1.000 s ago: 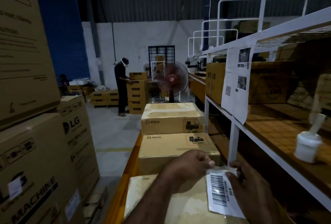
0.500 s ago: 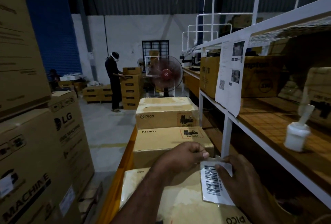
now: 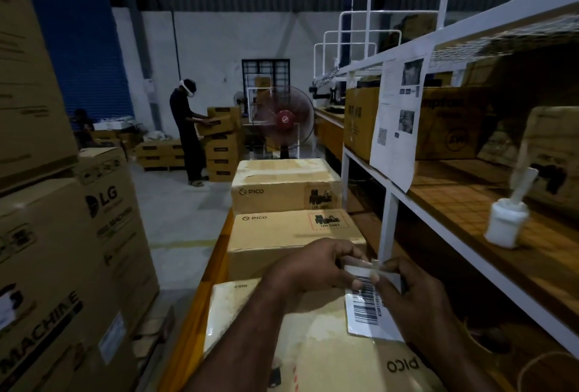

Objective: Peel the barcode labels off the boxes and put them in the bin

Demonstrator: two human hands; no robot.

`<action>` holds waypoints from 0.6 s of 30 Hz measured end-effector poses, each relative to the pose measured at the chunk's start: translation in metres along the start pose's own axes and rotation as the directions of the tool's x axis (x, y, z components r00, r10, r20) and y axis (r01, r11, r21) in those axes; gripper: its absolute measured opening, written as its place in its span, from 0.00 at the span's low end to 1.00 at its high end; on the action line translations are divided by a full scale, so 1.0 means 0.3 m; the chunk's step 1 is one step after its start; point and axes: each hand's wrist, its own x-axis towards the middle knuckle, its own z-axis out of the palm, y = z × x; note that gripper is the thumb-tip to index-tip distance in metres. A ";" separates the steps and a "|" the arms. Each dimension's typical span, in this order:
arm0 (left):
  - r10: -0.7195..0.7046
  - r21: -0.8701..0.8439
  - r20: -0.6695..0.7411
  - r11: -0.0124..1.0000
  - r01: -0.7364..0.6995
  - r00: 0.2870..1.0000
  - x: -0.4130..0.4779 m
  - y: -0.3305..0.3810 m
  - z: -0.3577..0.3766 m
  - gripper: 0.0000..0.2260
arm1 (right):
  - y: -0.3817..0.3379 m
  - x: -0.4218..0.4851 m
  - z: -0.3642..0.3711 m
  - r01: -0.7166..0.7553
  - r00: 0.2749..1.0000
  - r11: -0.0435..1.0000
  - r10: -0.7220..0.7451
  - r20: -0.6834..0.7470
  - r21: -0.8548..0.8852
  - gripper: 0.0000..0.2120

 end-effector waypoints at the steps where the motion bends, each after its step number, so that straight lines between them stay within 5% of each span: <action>1: -0.005 0.001 0.005 1.000 0.005 1.000 0.001 -0.001 0.000 0.11 | 0.002 0.005 -0.003 -0.025 1.000 0.999 0.026 -0.006 0.037 0.03; 6: -0.020 -0.002 0.030 1.000 0.020 0.999 0.013 -0.014 -0.013 0.08 | 0.012 -0.012 -0.018 -0.178 0.984 0.972 0.173 0.048 0.155 0.10; 10: -0.008 -0.013 0.045 1.000 0.008 0.999 0.024 -0.024 -0.027 0.08 | 0.021 -0.035 0.003 -0.046 0.998 0.996 0.043 -0.050 -0.078 0.08; 18: -0.019 -0.017 0.110 1.000 0.021 0.994 0.042 -0.027 -0.054 0.16 | 0.032 -0.036 0.009 0.095 0.995 0.993 -0.098 -0.037 -0.063 0.11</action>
